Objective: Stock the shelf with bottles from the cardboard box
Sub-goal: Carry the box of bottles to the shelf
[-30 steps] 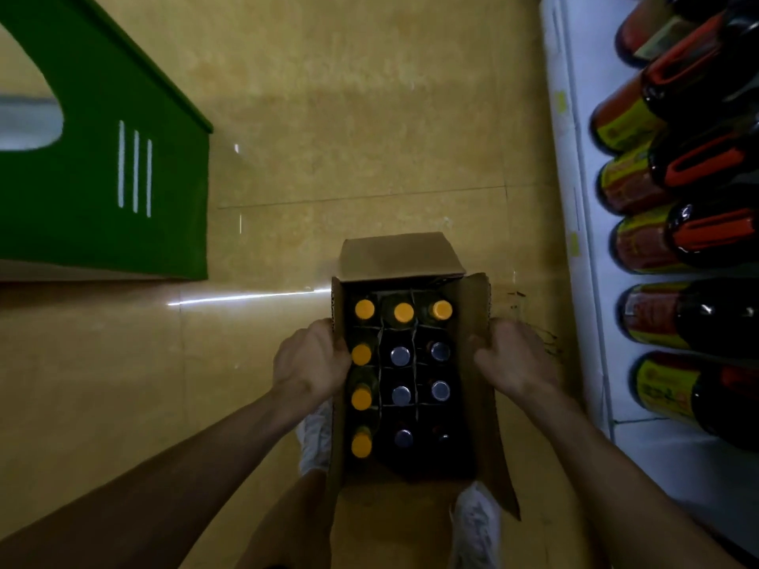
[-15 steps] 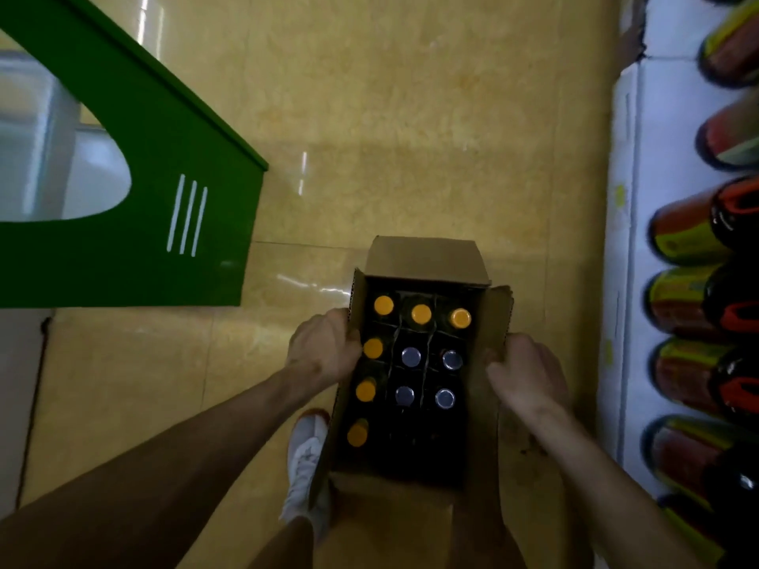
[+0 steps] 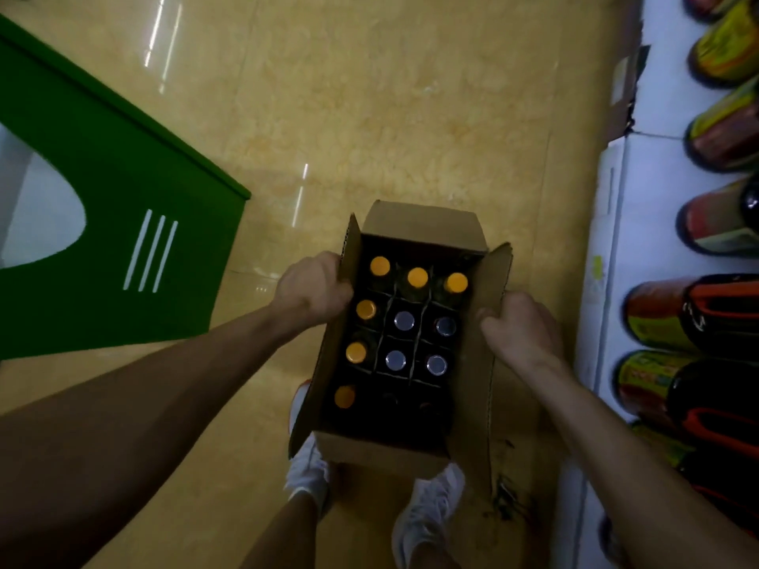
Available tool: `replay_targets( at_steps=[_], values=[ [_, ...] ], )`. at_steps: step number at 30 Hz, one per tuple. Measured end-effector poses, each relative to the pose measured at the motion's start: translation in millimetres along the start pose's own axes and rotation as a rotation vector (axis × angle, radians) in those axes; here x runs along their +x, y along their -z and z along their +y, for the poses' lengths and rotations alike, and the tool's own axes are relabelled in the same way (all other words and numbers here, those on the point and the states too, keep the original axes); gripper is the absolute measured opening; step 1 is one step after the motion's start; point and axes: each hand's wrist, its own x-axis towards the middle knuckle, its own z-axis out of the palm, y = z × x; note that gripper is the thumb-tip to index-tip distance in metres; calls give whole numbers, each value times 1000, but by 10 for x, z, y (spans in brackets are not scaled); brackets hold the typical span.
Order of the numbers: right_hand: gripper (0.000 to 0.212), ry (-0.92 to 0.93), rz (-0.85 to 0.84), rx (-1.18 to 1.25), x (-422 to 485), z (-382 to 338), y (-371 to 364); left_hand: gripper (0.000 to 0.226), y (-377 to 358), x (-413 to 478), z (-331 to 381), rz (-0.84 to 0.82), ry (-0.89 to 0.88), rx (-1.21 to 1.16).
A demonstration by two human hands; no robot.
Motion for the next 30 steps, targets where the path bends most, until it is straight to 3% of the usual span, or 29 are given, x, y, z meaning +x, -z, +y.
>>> replay_targets(
  at_steps=[5, 10, 16, 24, 30],
  values=[
    [28, 16, 59, -2, 419, -205, 259, 27, 222, 448, 100, 31, -8, -25],
    [18, 39, 69, -4, 723, -363, 489, 9, 425, 741, 158, 21, -39, -92],
    [21, 37, 112, -11, 995, -507, 667, 32, 646, 971, 311, 19, -46, -85],
    [25, 48, 110, -75, 987, -501, 661, 19, 619, 913, 341, 20, -24, -45],
    [22, 143, 131, -32, 742, -449, 649, 31, 653, 589, 443, 53, -53, 20]
  ],
)
